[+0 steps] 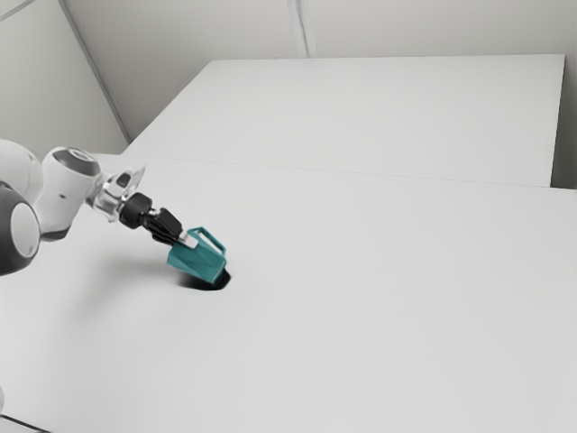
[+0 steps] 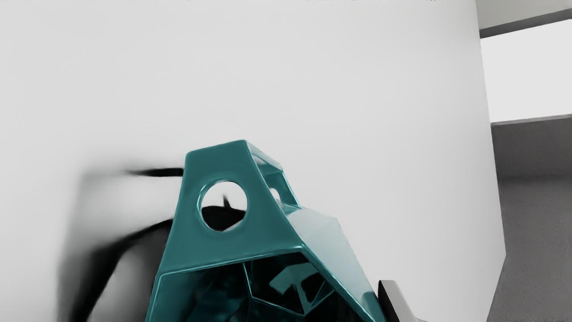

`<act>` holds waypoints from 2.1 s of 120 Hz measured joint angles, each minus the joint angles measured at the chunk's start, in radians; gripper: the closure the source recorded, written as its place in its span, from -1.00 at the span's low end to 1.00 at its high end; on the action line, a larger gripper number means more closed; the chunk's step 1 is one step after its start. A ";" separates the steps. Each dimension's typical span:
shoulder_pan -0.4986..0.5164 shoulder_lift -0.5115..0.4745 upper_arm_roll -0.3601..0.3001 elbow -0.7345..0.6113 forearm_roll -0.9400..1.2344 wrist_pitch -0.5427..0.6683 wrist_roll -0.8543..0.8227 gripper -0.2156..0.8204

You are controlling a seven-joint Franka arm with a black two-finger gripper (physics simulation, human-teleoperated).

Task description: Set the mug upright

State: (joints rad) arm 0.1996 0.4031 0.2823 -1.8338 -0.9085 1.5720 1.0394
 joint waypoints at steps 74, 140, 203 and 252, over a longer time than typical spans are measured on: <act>-0.069 -0.218 -0.248 0.089 0.678 0.235 -0.287 0.93; -0.086 -0.270 -0.376 -0.129 0.869 0.516 -0.686 0.93; -0.102 -0.209 -0.406 -0.176 0.942 0.618 -0.909 0.93; -0.113 -0.205 -0.408 -0.176 0.934 0.624 -0.978 0.04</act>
State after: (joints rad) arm 0.0868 0.1978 -0.1257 -2.0099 0.0259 2.1963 0.0611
